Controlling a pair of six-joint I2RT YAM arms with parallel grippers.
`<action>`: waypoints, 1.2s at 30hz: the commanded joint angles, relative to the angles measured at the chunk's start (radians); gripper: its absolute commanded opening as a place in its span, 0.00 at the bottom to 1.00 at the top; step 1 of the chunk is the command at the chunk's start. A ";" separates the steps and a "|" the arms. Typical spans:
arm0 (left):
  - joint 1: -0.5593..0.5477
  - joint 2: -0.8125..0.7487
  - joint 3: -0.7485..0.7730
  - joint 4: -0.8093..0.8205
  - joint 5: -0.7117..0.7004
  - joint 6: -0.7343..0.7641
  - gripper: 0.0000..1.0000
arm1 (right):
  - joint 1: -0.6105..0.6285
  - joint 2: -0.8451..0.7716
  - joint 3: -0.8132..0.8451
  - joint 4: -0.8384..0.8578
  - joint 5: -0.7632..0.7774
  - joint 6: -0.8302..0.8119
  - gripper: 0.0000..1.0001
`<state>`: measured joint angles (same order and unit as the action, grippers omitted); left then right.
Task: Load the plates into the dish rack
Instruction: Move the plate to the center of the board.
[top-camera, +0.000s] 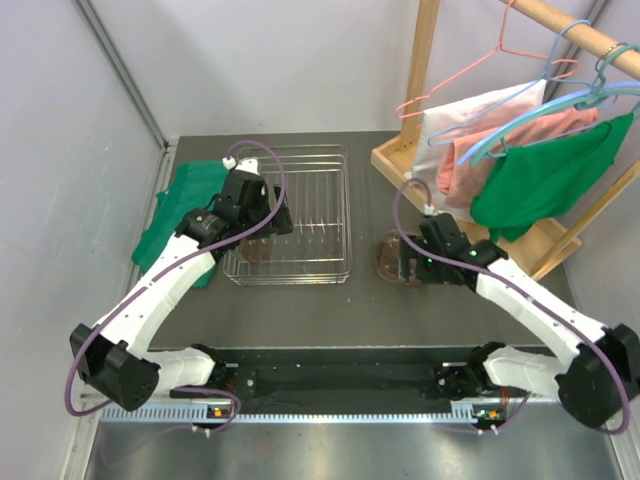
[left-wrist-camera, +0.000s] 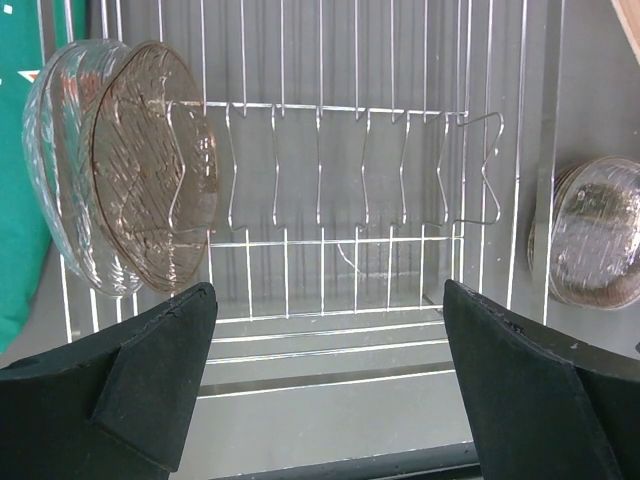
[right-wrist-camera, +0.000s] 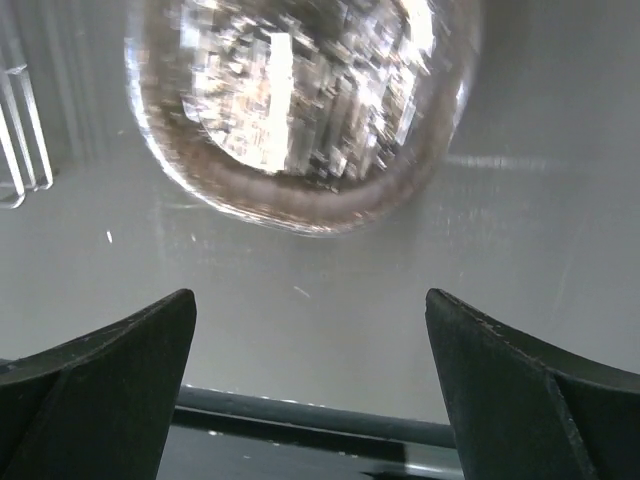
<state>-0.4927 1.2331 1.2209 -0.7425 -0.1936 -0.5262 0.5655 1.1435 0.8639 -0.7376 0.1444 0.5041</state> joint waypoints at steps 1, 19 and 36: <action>0.003 -0.024 -0.009 0.057 0.022 -0.006 0.99 | -0.128 -0.111 -0.141 0.131 -0.138 0.146 0.98; 0.005 -0.027 -0.020 0.061 0.020 -0.005 0.99 | -0.210 0.172 -0.194 0.491 -0.188 0.162 0.97; 0.005 -0.014 -0.023 0.060 0.022 -0.005 0.99 | -0.118 0.432 0.004 0.478 -0.235 -0.062 0.95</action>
<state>-0.4923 1.2327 1.2018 -0.7177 -0.1719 -0.5262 0.4129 1.5440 0.8154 -0.2310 -0.0788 0.4957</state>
